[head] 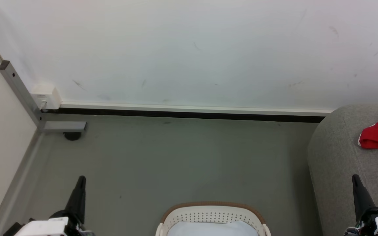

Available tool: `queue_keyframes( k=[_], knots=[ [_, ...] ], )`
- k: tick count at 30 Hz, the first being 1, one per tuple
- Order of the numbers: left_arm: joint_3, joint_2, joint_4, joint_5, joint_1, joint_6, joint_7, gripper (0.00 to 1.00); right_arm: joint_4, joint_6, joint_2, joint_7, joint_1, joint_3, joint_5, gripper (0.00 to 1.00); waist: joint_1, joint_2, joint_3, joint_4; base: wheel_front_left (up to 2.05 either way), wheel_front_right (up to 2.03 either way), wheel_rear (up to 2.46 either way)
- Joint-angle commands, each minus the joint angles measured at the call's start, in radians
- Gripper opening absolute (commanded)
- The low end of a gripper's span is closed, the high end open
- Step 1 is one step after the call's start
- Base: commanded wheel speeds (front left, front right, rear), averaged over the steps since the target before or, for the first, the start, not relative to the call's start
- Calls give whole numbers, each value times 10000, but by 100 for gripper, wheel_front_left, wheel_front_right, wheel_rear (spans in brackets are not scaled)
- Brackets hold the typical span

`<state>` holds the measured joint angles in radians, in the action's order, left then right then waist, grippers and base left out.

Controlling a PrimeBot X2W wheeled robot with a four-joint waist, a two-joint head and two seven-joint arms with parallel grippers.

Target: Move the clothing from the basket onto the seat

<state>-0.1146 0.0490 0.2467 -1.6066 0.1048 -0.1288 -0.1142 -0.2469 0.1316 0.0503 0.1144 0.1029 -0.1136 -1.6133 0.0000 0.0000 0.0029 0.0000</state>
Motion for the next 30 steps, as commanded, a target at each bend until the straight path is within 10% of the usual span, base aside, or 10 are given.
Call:
queue_keyframes(
  k=[1, 30],
  knots=[
    [-11, 21, -23, -116, 83, -36, -35, 0, 41, -17, 3, 32, 115, -40, 13, 0, 0, 0, 0, 0, 0, 0, 0],
    [-11, 21, -25, -117, 83, -36, -34, 0, 41, -17, 3, 36, 116, -44, 16, 0, 0, 0, 0, 0, 0, 0, 0]
  ],
)
